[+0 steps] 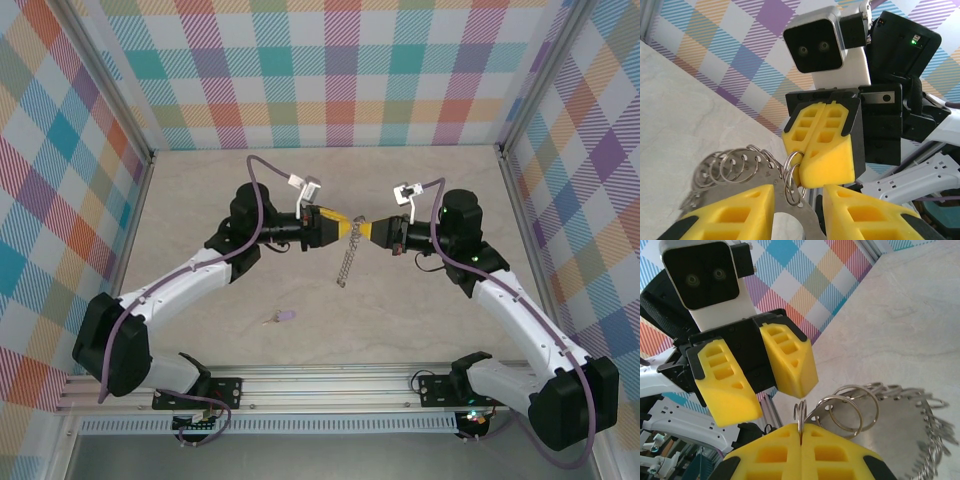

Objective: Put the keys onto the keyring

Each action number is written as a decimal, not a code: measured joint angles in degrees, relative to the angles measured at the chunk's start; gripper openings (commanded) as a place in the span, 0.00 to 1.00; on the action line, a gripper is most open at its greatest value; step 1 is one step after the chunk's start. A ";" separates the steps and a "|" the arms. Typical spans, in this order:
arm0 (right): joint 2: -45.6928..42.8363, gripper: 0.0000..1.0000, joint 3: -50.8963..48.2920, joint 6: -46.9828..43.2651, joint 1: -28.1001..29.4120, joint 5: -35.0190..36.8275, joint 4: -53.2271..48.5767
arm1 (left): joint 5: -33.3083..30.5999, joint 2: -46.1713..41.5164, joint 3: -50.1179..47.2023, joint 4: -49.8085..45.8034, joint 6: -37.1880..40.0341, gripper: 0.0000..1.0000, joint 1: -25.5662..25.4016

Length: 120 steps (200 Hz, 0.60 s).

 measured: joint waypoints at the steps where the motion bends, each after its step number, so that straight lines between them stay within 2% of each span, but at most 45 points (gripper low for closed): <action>1: 0.00 0.00 0.00 0.11 0.00 0.00 0.07 | 0.00 0.04 0.04 0.00 0.00 0.31 -0.02; 61: 0.00 0.00 0.00 0.96 0.00 -0.02 1.09 | 0.52 1.86 1.60 -0.02 0.00 0.29 -0.70; 120: 0.48 0.00 -0.22 0.98 -0.07 -0.44 1.99 | 0.04 2.64 2.23 -0.39 0.04 0.13 -1.05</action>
